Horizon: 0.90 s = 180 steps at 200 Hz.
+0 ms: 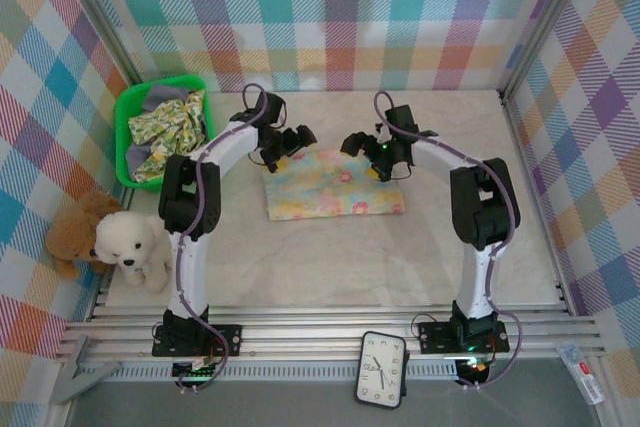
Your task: Fold and stack the skirts
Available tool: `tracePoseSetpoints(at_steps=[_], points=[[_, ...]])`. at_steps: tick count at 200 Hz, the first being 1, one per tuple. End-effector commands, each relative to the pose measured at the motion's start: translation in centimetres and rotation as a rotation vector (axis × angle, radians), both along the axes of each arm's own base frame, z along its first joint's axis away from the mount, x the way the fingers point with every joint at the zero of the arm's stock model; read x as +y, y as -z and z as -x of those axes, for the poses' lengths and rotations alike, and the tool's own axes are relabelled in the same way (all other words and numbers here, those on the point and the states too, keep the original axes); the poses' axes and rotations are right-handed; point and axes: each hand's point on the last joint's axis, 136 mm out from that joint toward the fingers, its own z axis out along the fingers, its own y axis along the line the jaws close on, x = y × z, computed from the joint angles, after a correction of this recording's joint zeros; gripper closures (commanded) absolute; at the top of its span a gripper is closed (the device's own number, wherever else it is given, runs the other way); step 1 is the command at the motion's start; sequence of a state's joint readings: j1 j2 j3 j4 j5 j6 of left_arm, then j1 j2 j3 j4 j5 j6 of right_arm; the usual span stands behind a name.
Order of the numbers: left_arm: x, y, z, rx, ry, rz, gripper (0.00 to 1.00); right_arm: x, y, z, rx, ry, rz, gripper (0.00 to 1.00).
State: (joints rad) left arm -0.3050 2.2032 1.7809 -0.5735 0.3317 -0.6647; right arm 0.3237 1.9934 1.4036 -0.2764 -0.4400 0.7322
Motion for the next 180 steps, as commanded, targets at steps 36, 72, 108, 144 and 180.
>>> tracePoseSetpoints(at_steps=[36, 72, 108, 144, 180], points=[[0.4, 2.3, 0.8, 0.083, 0.022, -0.012, 0.00, -1.0, 2.0, 1.1, 0.039, 0.062, 0.053, 0.01], [0.0, -3.5, 1.8, -0.008, 0.053, 0.039, 0.00, -0.6, 0.1, 1.3, -0.001, 0.032, 0.028, 0.01], [2.4, -5.5, 4.8, -0.029, 0.007, -0.018, 0.00, 0.4, -0.8, 1.6, -0.013, 0.011, 0.004, 0.01], [6.1, -3.7, 8.5, 0.037, -0.062, -0.022, 0.06, 1.8, -1.1, 1.7, -0.026, -0.032, -0.025, 0.01], [7.0, -2.0, 10.8, 0.070, -0.015, 0.070, 0.21, 1.5, 0.2, 1.6, 0.021, -0.019, 0.006, 0.01]])
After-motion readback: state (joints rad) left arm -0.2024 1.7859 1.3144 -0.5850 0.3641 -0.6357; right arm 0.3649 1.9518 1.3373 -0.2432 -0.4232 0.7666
